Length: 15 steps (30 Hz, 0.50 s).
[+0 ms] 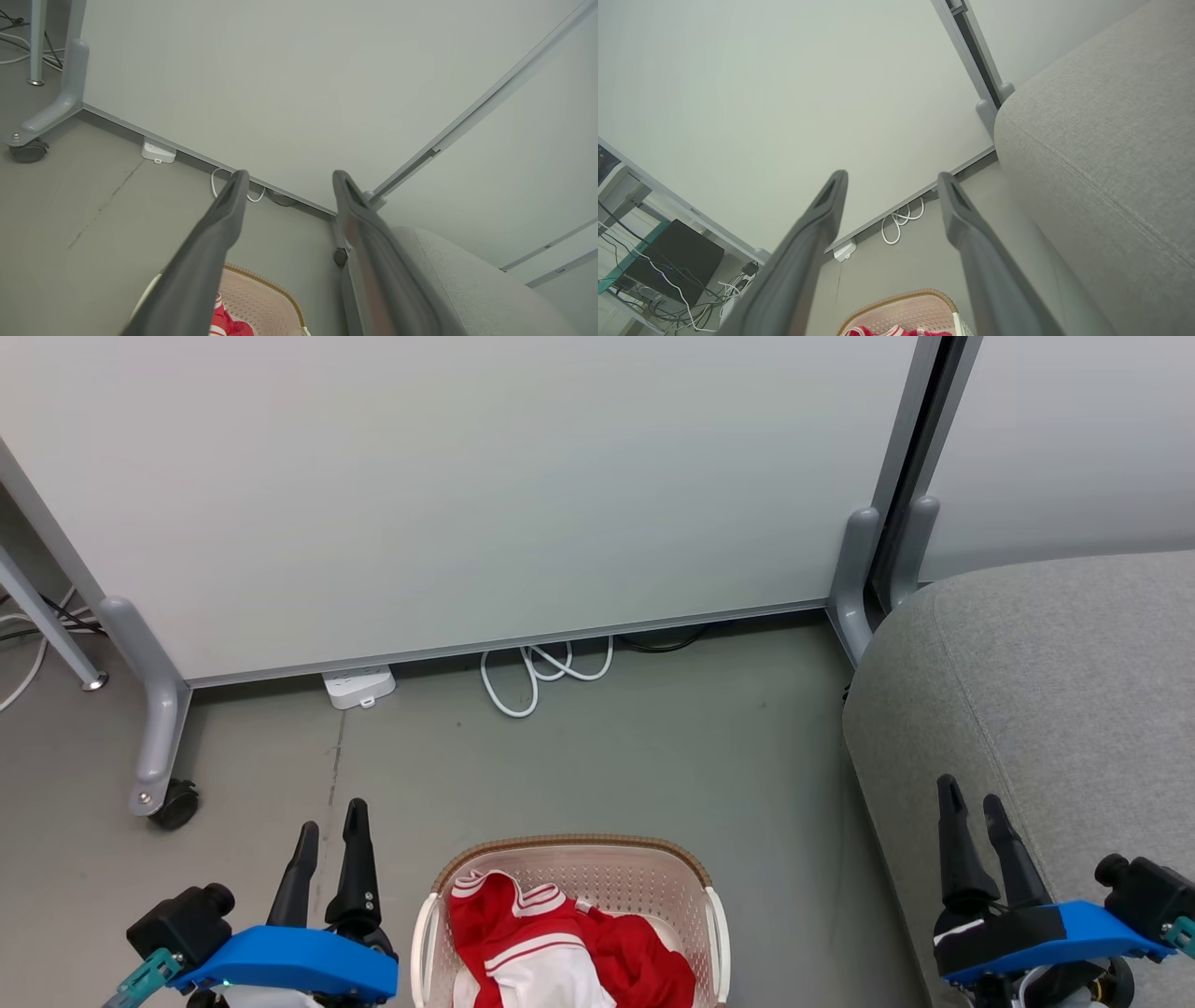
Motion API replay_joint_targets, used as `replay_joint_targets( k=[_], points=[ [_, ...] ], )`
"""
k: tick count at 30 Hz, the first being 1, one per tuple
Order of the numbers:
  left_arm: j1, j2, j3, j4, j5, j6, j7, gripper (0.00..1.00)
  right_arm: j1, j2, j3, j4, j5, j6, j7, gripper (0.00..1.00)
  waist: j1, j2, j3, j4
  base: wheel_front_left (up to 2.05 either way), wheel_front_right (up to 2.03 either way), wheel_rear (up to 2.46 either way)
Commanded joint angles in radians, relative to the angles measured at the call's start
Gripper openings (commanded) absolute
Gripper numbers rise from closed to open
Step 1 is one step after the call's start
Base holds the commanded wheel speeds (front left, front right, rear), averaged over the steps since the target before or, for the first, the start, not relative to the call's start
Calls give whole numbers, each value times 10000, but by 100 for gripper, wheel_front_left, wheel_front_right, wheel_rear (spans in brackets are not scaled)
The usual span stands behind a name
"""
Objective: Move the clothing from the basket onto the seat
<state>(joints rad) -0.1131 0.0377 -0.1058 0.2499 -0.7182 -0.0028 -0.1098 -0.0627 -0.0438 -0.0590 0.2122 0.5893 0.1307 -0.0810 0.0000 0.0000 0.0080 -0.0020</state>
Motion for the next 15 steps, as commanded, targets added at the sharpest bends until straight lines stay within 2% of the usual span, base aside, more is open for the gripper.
replay_joint_targets(
  k=[1, 15],
  points=[
    [-247, 90, -48, -85, 264, 23, -110, 100, -150, -52, 37, -157, -264, 0, -108, 100, 0, 0, 0, 2, 0, 0, 0],
    [-341, 108, -297, -25, 1817, 151, -485, 100, -76, -63, 165, -334, -2000, 0, -313, 100, 0, 0, 22, 11, 0, 0, 0]
  ],
)
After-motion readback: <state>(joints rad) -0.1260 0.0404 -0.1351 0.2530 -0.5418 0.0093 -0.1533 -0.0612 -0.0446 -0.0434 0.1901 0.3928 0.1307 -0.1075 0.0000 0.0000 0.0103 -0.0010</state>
